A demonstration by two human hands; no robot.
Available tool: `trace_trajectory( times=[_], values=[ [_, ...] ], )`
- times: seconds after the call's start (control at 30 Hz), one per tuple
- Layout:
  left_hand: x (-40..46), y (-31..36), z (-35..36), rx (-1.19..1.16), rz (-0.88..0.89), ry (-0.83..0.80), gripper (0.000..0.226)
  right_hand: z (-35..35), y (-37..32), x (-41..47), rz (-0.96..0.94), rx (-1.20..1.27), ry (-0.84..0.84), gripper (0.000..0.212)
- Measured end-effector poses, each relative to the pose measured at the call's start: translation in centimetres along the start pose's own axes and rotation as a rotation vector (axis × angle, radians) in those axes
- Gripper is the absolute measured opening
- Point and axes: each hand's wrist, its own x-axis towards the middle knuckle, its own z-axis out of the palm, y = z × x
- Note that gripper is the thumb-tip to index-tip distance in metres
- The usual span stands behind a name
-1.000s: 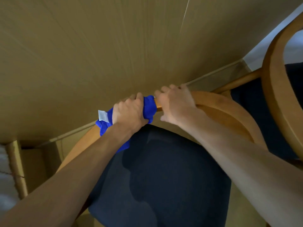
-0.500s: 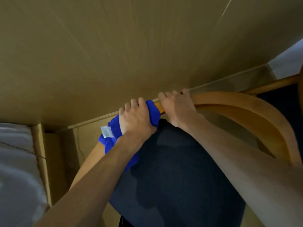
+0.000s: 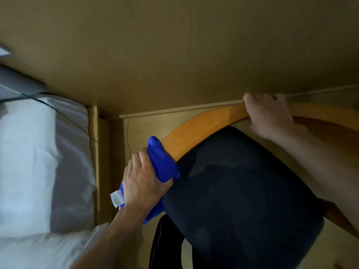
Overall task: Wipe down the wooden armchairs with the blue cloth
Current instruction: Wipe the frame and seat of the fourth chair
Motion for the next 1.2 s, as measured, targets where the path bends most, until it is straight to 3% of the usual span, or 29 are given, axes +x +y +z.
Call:
trace_trajectory(
  times=[0.07,0.2,0.27,0.43,0.7,0.87,1.07,1.2],
  values=[
    [0.2,0.3,0.2,0.055,-0.016,0.004,0.083,0.0,-1.7,-0.2,-0.039,-0.049,0.012,0.051],
    [0.7,0.4,0.7,0.098,-0.015,0.024,0.085,0.5,-9.7,-1.1,-0.329,-0.081,0.016,0.091],
    [0.6,0.1,0.9,0.107,-0.014,0.038,0.085,1.2,-14.1,-2.0,-0.441,-0.104,0.018,0.1],
    [-0.6,-0.7,1.2,0.06,-0.047,0.074,0.085,2.6,-16.9,-3.1,-0.519,-0.079,0.122,0.082],
    [-8.9,-5.8,1.2,-0.18,-0.352,0.017,0.081,2.8,-16.8,-3.0,-0.521,-0.082,0.146,0.078],
    [-6.5,-4.4,1.3,-0.05,-0.272,0.037,0.08,3.1,-16.9,-2.8,-0.531,-0.128,0.188,0.076],
    [-1.5,-0.5,1.1,0.142,-0.202,0.009,0.085,3.2,-16.9,-2.6,-0.53,-0.165,0.242,0.057],
    [0.8,1.3,1.4,0.135,-0.106,0.057,0.088,3.3,-16.9,-2.4,-0.524,-0.163,0.233,0.056]
  ],
)
